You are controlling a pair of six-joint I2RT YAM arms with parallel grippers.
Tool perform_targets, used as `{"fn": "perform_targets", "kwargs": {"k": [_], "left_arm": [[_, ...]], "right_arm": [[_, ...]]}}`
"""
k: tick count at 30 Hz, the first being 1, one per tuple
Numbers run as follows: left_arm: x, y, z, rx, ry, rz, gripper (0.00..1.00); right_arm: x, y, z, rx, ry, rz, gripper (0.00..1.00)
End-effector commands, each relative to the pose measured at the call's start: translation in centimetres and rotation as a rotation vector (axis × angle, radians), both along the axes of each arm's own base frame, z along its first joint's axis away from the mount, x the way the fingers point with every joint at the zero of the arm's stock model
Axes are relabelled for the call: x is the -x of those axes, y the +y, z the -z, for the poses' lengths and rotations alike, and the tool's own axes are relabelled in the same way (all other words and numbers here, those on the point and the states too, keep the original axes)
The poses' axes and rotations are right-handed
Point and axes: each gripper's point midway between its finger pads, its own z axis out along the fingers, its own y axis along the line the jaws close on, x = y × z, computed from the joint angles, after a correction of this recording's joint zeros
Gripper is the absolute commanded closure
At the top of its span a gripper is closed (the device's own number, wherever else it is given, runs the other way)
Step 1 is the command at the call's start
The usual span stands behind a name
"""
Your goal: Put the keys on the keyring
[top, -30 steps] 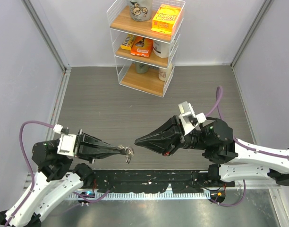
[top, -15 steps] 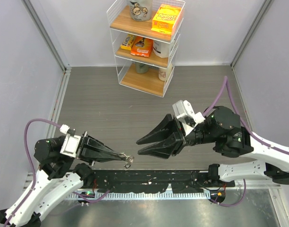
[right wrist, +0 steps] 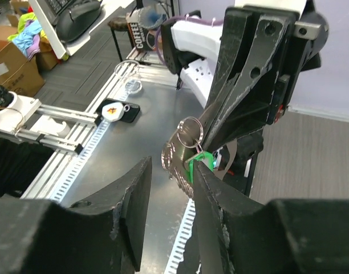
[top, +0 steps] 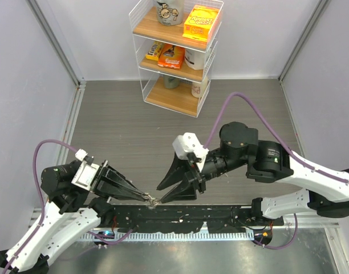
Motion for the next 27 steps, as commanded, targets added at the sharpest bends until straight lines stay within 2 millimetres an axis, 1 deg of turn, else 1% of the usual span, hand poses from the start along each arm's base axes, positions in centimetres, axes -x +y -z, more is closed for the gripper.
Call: {"fn": "perform_targets", "kwargs": {"k": [1, 6, 15, 18, 27], "left_arm": [[1.3, 0.8, -1.9, 0.042, -0.065, 0.032, 1.00], [1.3, 0.7, -1.8, 0.041, -0.066, 0.034, 1.00], [1.1, 0.6, -1.6, 0.044, -0.064, 0.027, 1.00], [1.0, 0.6, -1.7, 0.049, -0.068, 0.023, 1.00], [1.1, 0.7, -1.7, 0.053, -0.071, 0.021, 1.00]], "right_arm": [[0.8, -0.3, -1.0, -0.001, -0.002, -0.053, 0.60], [0.8, 0.2, -0.9, 0.015, 0.013, -0.060, 0.61], [1.2, 0.0, -1.3, 0.005, 0.025, -0.081, 0.63], [1.2, 0.3, -1.1, 0.016, 0.032, -0.081, 0.63], [1.2, 0.9, -1.4, 0.017, 0.041, -0.088, 0.63]]}}
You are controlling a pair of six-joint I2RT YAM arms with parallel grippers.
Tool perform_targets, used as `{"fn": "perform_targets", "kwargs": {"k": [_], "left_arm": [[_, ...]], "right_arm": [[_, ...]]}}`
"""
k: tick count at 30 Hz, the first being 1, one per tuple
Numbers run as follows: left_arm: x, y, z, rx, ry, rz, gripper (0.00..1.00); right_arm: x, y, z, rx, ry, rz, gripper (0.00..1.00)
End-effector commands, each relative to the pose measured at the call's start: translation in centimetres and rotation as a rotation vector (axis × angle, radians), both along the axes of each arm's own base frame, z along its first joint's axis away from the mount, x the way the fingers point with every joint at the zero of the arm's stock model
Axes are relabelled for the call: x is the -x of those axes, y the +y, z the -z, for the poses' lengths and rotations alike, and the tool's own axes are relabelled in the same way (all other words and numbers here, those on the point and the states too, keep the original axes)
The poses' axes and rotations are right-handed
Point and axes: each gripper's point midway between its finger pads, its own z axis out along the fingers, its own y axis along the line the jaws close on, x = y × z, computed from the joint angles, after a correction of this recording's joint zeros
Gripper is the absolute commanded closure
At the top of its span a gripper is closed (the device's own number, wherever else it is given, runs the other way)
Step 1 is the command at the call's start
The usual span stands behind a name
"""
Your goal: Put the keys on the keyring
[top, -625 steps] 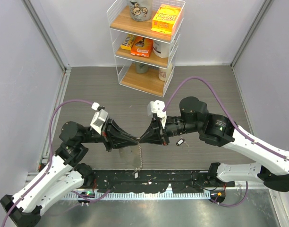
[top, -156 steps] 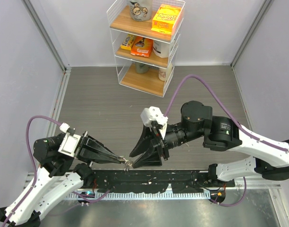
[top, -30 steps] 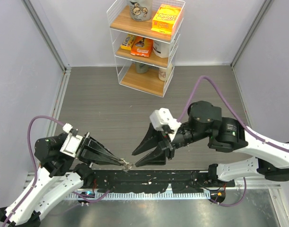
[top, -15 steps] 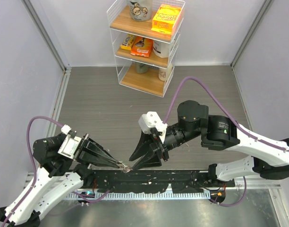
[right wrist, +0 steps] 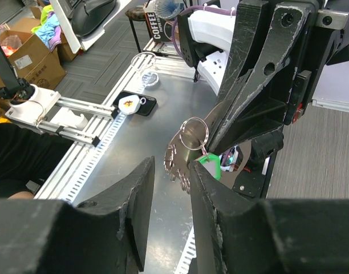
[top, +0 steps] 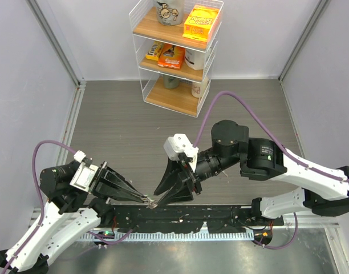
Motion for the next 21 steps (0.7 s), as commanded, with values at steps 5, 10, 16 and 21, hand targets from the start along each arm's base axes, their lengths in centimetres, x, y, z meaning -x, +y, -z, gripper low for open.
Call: {"fn": "perform_targets", "kwargs": {"k": [5, 10, 16, 21], "left_arm": [[0.41, 0.38, -1.34, 0.055, -0.053, -0.009, 1.00], [0.41, 0.42, -1.47, 0.062, -0.055, -0.015, 1.00], [0.29, 0.35, -1.46, 0.063, -0.052, -0.018, 1.00], [0.16, 0.26, -1.51, 0.063, -0.050, -0.021, 1.00]], "right_arm": [[0.38, 0.10, -2.11, -0.051, 0.006, -0.028, 0.66], [0.56, -0.03, -2.07, -0.047, 0.013, -0.036, 0.72], [0.68, -0.29, -2.13, -0.049, 0.014, -0.041, 0.83], [0.86, -0.38, -2.19, -0.055, 0.011, -0.053, 0.95]]}}
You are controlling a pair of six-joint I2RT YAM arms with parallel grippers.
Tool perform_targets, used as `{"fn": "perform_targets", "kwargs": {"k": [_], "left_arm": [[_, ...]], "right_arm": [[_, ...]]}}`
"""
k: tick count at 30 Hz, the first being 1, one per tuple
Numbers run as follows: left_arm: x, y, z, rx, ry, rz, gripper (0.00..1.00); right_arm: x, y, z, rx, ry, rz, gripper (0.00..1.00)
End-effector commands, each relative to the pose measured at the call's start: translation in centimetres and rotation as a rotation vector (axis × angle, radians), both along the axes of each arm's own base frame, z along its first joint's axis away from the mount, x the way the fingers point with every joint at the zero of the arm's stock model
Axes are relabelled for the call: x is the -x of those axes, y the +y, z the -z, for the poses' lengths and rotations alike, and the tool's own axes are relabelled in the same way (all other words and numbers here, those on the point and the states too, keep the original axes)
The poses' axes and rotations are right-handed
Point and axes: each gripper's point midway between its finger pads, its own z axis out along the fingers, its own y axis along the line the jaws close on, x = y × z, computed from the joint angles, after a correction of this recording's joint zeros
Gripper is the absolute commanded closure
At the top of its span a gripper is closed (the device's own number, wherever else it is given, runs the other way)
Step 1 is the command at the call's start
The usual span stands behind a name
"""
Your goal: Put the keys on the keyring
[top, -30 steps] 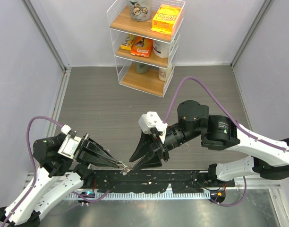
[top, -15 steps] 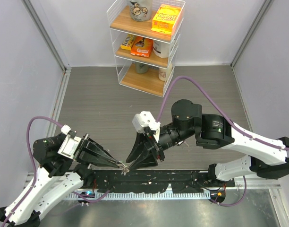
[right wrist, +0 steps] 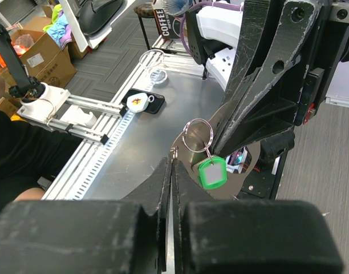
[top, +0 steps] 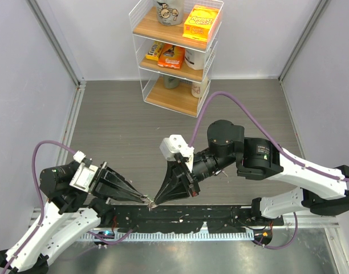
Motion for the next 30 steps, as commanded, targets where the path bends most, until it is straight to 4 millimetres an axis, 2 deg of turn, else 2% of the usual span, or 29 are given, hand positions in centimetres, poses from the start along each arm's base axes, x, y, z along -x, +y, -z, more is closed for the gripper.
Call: {"fn": "perform_targets", "kwargs": {"k": [1, 5, 10, 15, 16, 17, 20, 23, 24, 25, 26, 30], "left_arm": [[0.1, 0.2, -1.4, 0.057, -0.038, -0.020, 1.00], [0.0, 0.2, -1.6, 0.065, -0.042, -0.026, 1.00], [0.1, 0.4, -1.7, 0.096, -0.059, -0.050, 1.00], [-0.2, 0.6, -1.9, 0.144, -0.078, -0.088, 1.00], [-0.1, 0.7, -2.1, 0.153, -0.084, -0.091, 1.00], [-0.1, 0.7, -2.0, 0.153, -0.083, -0.091, 1.00], [-0.3, 0.6, -2.0, 0.178, -0.099, -0.100, 1.00], [-0.8, 0.6, -2.1, 0.219, -0.109, -0.133, 1.00], [-1.1, 0.5, -2.1, 0.227, -0.112, -0.148, 1.00], [-1.4, 0.4, -2.1, 0.239, -0.118, -0.164, 1.00], [-1.6, 0.4, -2.0, 0.250, -0.120, -0.181, 1.00], [-2.7, 0.4, -2.0, 0.297, -0.142, -0.250, 1.00]], "right_arm": [[0.6, -0.9, -2.5, -0.080, -0.009, -0.030, 0.95], [0.5, -1.1, -3.2, -0.137, -0.011, -0.017, 0.95], [-0.4, -1.3, -3.0, -0.178, -0.011, 0.055, 0.95], [-1.5, -1.9, -4.4, -0.250, 0.011, 0.149, 0.95], [-1.7, -1.9, -4.2, -0.248, 0.019, 0.162, 0.95], [-1.9, -2.1, -4.9, -0.274, 0.029, 0.182, 0.95], [-2.5, -2.3, -5.0, -0.296, 0.065, 0.224, 0.95], [-3.0, -2.0, -5.1, -0.315, 0.117, 0.263, 0.95], [-3.1, -2.1, -5.6, -0.339, 0.139, 0.272, 0.95], [-3.2, -2.0, -5.4, -0.341, 0.150, 0.277, 0.95], [-3.4, -2.2, -6.2, -0.374, 0.171, 0.289, 0.95], [-4.1, -2.4, -6.5, -0.407, 0.221, 0.334, 0.95]]}}
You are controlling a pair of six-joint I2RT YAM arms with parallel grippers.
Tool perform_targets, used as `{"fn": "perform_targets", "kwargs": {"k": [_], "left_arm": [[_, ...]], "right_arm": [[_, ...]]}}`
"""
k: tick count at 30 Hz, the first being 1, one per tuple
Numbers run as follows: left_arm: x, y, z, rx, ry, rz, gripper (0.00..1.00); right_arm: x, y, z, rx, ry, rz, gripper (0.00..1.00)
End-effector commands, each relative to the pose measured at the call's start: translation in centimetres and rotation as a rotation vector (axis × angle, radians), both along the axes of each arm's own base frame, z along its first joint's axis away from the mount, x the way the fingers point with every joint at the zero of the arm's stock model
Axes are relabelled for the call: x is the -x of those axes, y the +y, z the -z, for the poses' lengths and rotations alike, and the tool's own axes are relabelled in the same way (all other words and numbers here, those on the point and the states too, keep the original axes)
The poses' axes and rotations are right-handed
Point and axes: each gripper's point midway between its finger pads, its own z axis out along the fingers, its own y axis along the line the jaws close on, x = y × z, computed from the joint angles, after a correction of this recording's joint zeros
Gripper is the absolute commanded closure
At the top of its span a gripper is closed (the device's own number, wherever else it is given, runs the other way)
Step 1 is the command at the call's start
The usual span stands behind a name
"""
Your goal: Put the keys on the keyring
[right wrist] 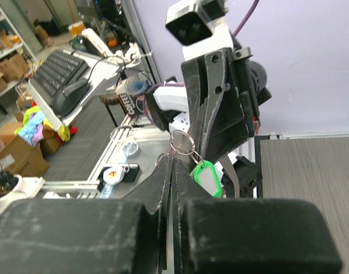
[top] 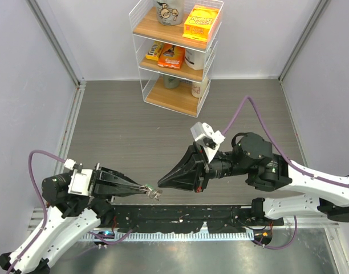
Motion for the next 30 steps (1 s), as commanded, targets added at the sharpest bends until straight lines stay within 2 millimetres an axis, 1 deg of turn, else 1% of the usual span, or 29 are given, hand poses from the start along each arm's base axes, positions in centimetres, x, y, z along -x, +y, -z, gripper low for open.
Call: {"fn": "perform_targets", "kwargs": {"k": [1, 2, 6, 10, 11, 12, 13, 14, 15, 16, 17, 18, 19, 20, 21, 22, 23, 24, 25, 26, 30], "left_arm": [[-1.1, 0.5, -1.6, 0.130, -0.093, -0.109, 1.00], [-1.3, 0.5, -1.5, 0.141, -0.104, -0.129, 1.00], [-2.6, 0.6, -1.6, 0.187, -0.136, -0.209, 1.00], [-2.5, 0.2, -1.1, 0.149, -0.144, -0.187, 1.00], [-2.3, 0.1, -1.1, 0.129, -0.145, -0.172, 1.00], [-2.2, -0.2, -0.8, 0.096, -0.136, -0.153, 1.00], [-2.1, -0.3, -0.7, 0.076, -0.131, -0.136, 1.00], [-2.1, -0.4, -0.6, 0.065, -0.115, -0.128, 1.00], [-2.1, -0.3, -0.7, 0.068, -0.107, -0.129, 1.00], [-2.3, -0.3, -0.7, 0.073, -0.098, -0.139, 1.00], [-2.6, -0.3, -0.8, 0.086, -0.083, -0.163, 1.00], [-3.0, -0.1, -1.0, 0.100, -0.067, -0.195, 1.00], [-3.5, 0.0, -1.0, 0.103, -0.047, -0.223, 1.00], [-4.1, 0.1, -1.1, 0.109, -0.018, -0.256, 1.00], [-4.6, 0.2, -1.2, 0.112, 0.006, -0.280, 1.00], [-5.0, 0.2, -1.1, 0.108, 0.034, -0.299, 1.00], [-5.5, 0.2, -1.2, 0.104, 0.070, -0.322, 1.00], [-5.9, 0.2, -1.2, 0.100, 0.098, -0.335, 1.00], [-6.2, 0.2, -1.1, 0.099, 0.127, -0.350, 1.00], [-6.6, 0.3, -1.0, 0.100, 0.152, -0.363, 1.00], [-8.7, 0.6, -1.0, 0.122, 0.268, -0.448, 1.00]], "right_arm": [[-1.1, -1.3, -4.5, -0.175, 0.064, 0.079, 0.95], [-1.2, -1.5, -4.7, -0.189, 0.071, 0.086, 0.95], [-1.4, -1.2, -4.3, -0.187, 0.079, 0.097, 0.95], [-1.7, -1.4, -4.2, -0.164, 0.034, 0.114, 0.95], [-1.7, -1.4, -3.6, -0.131, 0.013, 0.117, 0.90], [-1.7, -1.7, -4.3, -0.144, -0.010, 0.120, 0.85], [-1.8, -1.6, -2.9, -0.082, -0.035, 0.127, 0.76], [-1.8, -1.9, -3.2, -0.078, -0.047, 0.129, 0.73], [-2.1, -1.9, -2.2, -0.037, -0.080, 0.144, 0.69], [-2.2, -2.1, -2.1, -0.026, -0.094, 0.149, 0.66], [-2.4, -2.2, -1.1, 0.016, -0.130, 0.160, 0.61], [-2.7, -2.4, -1.0, 0.030, -0.143, 0.173, 0.60], [-3.3, -2.6, -0.3, 0.062, -0.173, 0.204, 0.57], [-3.9, -2.8, -0.4, 0.074, -0.188, 0.235, 0.57], [-4.1, -2.9, 0.1, 0.098, -0.211, 0.246, 0.56], [-4.5, -3.3, -0.4, 0.097, -0.224, 0.269, 0.55], [-4.7, -3.4, 0.0, 0.123, -0.232, 0.276, 0.55], [-5.2, -3.4, -0.2, 0.127, -0.279, 0.295, 0.54], [-5.4, -3.6, 0.4, 0.158, -0.292, 0.303, 0.54], [-6.1, -3.5, 0.3, 0.171, -0.309, 0.337, 0.53], [-7.4, -3.0, 1.6, 0.235, -0.368, 0.379, 0.50]]}}
